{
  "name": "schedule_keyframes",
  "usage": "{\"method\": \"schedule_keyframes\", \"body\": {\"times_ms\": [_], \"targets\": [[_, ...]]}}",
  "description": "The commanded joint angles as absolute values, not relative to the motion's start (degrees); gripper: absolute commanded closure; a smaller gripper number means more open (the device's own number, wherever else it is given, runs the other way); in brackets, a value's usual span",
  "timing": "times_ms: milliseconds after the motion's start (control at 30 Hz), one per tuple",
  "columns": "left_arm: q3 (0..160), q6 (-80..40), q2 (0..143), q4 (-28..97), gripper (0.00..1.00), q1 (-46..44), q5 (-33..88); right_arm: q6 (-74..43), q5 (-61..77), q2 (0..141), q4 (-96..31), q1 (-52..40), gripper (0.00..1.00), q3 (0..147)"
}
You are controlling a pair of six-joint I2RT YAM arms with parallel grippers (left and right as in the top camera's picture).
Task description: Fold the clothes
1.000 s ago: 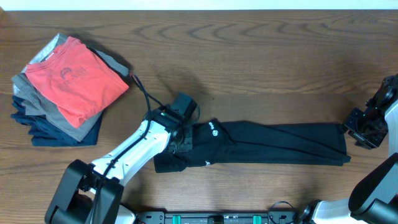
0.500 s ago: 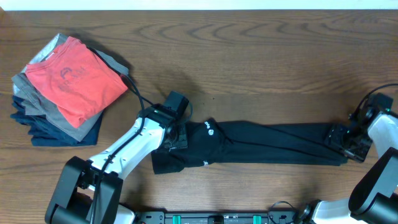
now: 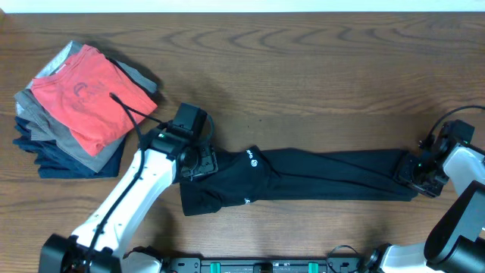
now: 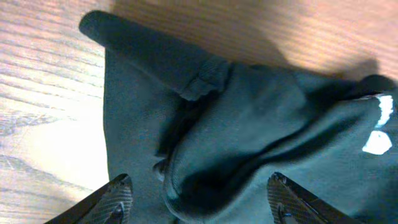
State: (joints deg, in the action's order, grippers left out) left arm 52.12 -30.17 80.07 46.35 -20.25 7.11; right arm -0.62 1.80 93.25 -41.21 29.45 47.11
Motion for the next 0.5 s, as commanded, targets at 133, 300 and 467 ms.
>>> {"method": "schedule_keyframes", "body": {"times_ms": [133,300,467], "targets": [[53.5,-30.1,79.4,47.5,0.28,-20.0,7.0,1.4,5.4,93.7,-40.4,29.6,0.83,46.0],[53.5,-30.1,79.4,47.8,0.29,-20.0,7.0,1.3,5.3,93.6,-40.1,29.6,0.99,47.6],[53.5,-30.1,79.4,48.0,0.29,-20.0,7.0,-3.2,-2.8,93.6,-45.7,29.6,0.99,56.5]]}}
